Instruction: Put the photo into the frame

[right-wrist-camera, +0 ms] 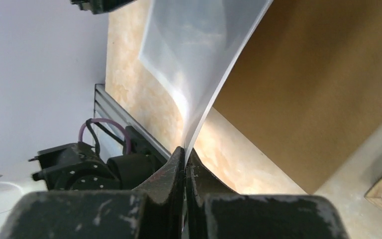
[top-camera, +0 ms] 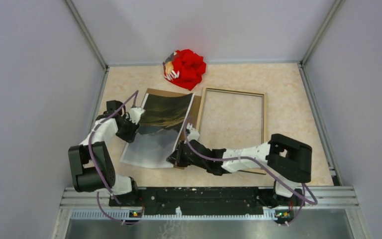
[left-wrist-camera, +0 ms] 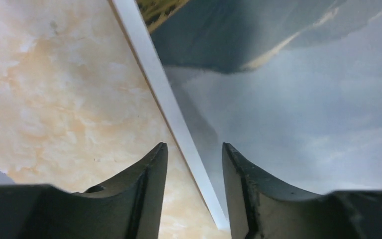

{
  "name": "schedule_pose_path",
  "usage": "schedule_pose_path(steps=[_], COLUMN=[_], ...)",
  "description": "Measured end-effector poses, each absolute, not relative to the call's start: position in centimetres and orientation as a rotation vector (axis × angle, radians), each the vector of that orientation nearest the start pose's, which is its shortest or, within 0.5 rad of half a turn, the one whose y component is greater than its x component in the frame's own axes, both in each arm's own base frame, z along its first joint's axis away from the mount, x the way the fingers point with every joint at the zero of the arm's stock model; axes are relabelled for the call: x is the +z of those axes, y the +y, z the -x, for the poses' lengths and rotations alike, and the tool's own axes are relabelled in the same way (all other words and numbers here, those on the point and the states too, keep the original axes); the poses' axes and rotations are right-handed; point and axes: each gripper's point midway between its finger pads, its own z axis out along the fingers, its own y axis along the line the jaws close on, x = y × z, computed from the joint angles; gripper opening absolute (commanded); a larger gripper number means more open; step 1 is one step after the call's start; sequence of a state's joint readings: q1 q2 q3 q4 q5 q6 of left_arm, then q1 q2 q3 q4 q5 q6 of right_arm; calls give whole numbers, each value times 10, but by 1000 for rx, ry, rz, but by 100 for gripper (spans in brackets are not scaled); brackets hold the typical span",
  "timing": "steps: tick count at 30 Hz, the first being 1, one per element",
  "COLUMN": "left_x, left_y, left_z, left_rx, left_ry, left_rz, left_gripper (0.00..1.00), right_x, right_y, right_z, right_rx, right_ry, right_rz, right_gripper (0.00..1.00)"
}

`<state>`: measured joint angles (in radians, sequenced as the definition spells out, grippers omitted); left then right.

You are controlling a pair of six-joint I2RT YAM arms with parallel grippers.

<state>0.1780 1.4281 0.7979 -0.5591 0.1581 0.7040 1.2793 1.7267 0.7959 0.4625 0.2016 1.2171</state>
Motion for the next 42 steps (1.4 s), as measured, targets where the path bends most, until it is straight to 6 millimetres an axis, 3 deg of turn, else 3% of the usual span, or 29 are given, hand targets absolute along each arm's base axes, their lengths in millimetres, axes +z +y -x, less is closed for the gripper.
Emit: schedule_pose_path(steps=[4,8,11,14,18,22,25,29,32,36,38,42], left_x=[64,107,125,127,122,117,116,116,116,114,111,106], left_y=[46,49,49,49,46,43,42,43,43,42,41,40], left_z=[-284,-308,-315,-316,-313,-313,-312,-313,-312,-308,-305,-301], left_rx=[9,62,80,72,43,16,7,9,13,11,6,-10], left_ry=[2612,2519,2475,2477,2503,2517,2521,2521,2517,2519,2527,2538], left_rz=[-715,-651,-617,-593,-576,-571,-568,-571,-578,-582,-583,-586], left_gripper=[60,66,66,65,65,64,64,64,63,62,62,61], right_x=[138,209,254,288,308,303,292,259,208,152,138,131], right_y=[463,446,416,367,296,250,241,269,291,302,304,305], right_z=[-146,-158,-169,-179,-184,-178,-178,-186,-189,-187,-186,-183], right_rx=[1157,1002,833,597,295,87,-45,-217,-377,-547,-591,-588], right_ry=[2233,2144,2111,2131,2182,2233,2265,2308,2365,2424,2441,2471], right_rz=[126,280,335,330,301,352,414,558,710,862,896,899], right_gripper=[0,0,0,0,0,0,0,0,0,0,0,0])
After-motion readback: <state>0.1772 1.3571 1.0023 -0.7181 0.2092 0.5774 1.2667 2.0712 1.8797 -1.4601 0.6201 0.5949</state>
